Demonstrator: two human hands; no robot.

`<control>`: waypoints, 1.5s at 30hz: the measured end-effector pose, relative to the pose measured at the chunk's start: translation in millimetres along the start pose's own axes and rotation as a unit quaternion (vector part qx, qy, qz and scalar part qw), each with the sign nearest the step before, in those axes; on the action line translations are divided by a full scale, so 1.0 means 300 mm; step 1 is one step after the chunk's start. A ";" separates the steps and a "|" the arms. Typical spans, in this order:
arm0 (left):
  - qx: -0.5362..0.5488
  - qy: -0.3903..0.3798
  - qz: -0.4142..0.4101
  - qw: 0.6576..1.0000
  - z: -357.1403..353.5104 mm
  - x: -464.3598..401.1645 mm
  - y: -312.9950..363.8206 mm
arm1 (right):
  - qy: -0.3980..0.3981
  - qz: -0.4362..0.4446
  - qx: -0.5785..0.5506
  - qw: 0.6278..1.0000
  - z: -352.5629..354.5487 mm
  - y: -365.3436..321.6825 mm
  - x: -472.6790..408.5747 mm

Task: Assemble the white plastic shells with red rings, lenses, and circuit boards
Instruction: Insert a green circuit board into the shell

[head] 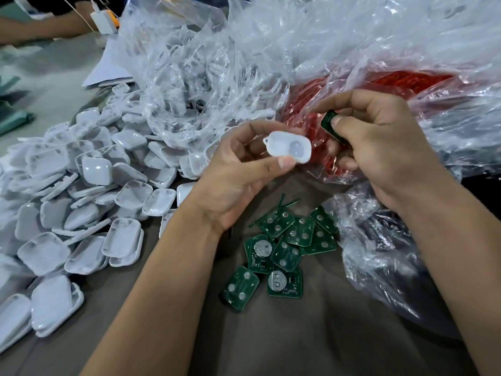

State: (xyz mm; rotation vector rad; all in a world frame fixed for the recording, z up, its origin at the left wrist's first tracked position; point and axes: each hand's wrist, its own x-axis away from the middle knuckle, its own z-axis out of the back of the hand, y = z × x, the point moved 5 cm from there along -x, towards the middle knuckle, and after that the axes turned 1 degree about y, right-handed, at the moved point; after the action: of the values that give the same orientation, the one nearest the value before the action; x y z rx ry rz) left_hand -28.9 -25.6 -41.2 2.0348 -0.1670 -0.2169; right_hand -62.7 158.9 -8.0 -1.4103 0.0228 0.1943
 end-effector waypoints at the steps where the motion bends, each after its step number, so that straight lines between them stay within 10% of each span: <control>1: -0.044 0.012 -0.002 0.999 0.005 0.016 0.000 | -0.001 0.002 0.003 1.000 -0.001 -0.002 0.002; 9: -0.169 0.087 -0.010 0.982 0.029 0.058 0.006 | -0.006 0.010 0.023 1.000 -0.010 -0.018 0.017; 19: 0.117 0.079 -0.051 0.989 0.048 0.037 0.037 | -0.155 0.154 0.386 0.896 -0.110 -0.047 0.070; 25: 0.143 0.077 -0.032 0.986 0.019 0.000 0.048 | -0.342 0.128 0.328 0.871 -0.181 -0.033 0.127; 45: -0.224 0.095 -0.021 0.970 0.047 0.051 0.021 | -0.228 0.070 -0.017 0.971 -0.012 -0.099 0.055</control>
State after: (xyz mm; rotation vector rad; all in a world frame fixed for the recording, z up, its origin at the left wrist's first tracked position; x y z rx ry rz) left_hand -17.4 -44.1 -43.1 1.5975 0.0450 -0.0746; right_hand -41.8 152.8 18.3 -1.3711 -0.2619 0.6349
